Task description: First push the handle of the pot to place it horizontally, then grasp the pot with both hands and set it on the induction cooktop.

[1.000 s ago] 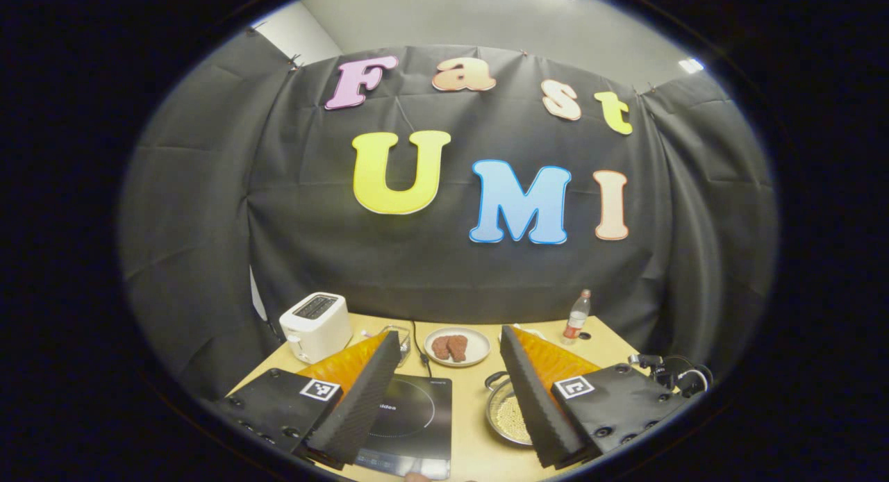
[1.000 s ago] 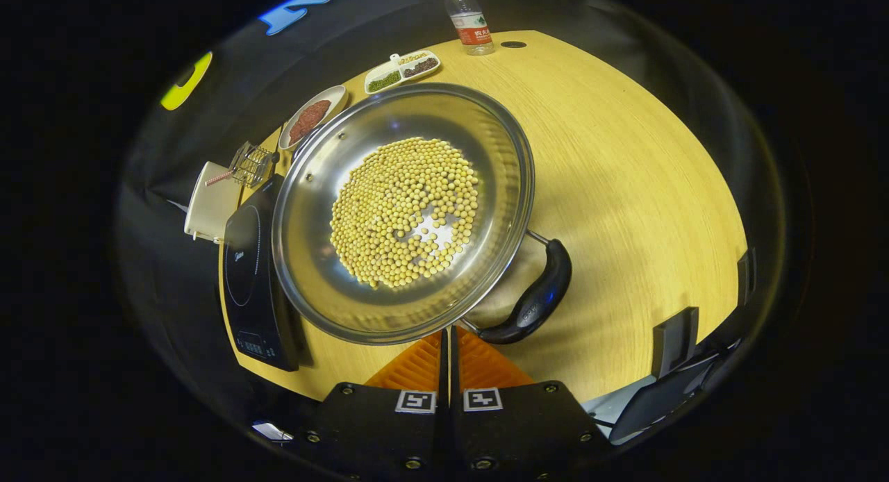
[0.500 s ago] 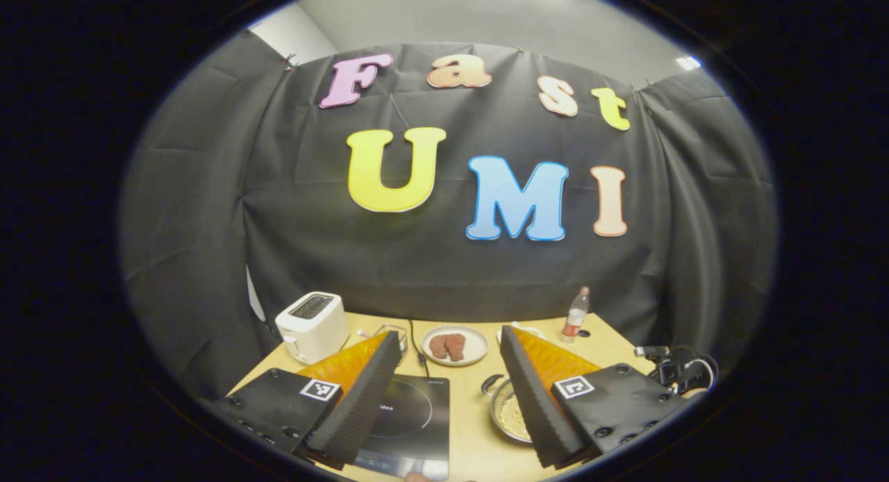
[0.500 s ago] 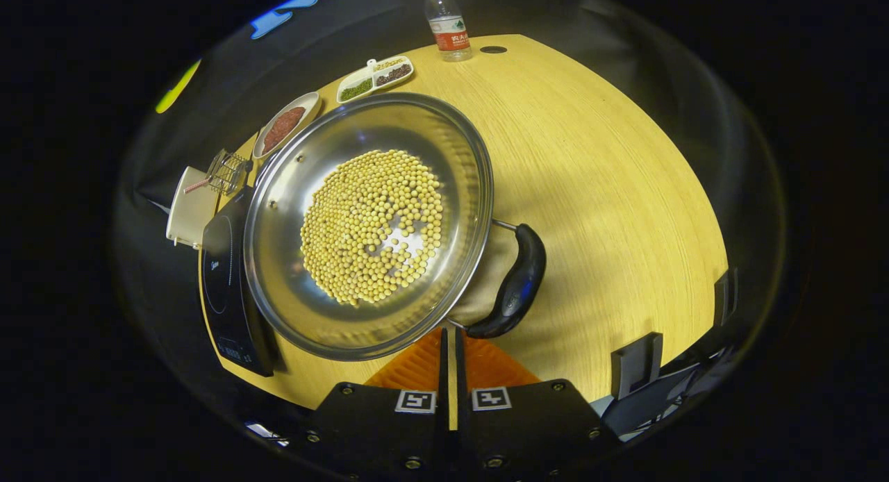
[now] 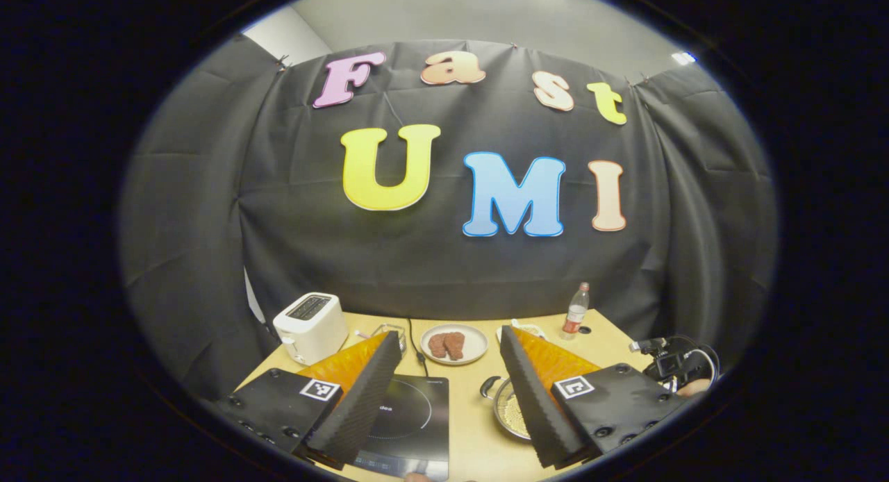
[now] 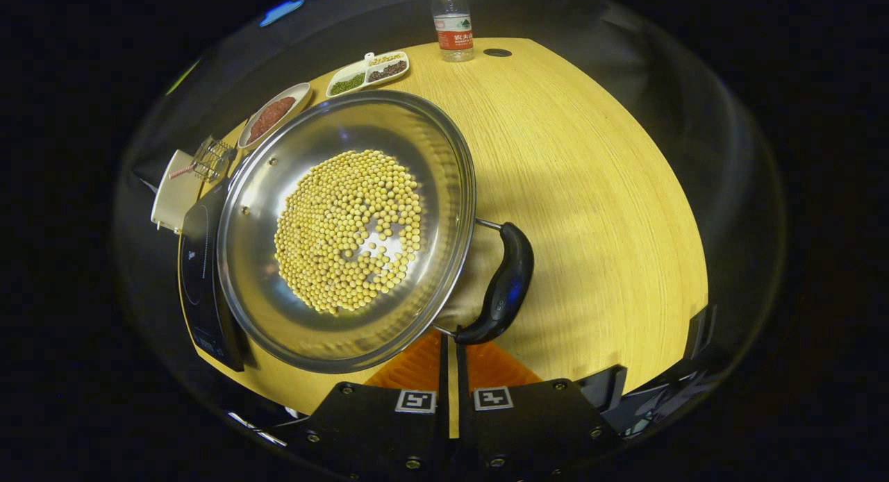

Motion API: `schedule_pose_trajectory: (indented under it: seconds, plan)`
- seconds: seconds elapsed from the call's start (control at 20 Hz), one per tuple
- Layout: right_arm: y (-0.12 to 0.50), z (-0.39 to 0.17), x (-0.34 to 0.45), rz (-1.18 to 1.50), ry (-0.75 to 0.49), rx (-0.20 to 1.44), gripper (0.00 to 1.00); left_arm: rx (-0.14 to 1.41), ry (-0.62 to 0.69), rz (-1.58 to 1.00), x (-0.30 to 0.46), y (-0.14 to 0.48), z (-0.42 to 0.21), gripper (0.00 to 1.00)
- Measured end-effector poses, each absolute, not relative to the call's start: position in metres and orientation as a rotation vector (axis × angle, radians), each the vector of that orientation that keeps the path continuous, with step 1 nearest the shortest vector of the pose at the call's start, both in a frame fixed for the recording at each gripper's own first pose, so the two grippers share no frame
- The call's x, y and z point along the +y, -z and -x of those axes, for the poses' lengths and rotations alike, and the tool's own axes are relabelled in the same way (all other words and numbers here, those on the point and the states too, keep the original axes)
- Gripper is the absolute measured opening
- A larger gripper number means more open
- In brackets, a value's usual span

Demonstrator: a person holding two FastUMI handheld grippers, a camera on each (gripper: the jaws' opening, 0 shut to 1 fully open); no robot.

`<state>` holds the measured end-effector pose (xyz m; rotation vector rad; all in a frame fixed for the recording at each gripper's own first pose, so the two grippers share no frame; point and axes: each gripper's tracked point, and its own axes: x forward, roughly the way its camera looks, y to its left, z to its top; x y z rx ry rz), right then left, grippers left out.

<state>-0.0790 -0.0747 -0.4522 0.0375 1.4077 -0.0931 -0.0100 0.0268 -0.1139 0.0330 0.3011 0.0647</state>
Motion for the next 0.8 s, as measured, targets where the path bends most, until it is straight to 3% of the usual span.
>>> schedule_pose_trajectory:
  seconds: [0.8]
  plan:
    - [0.463, 0.025, -0.123, 0.179, 0.095, 1.391, 0.06, 0.323, -0.043, -0.062, 0.018, 0.120, 0.001, 0.95]
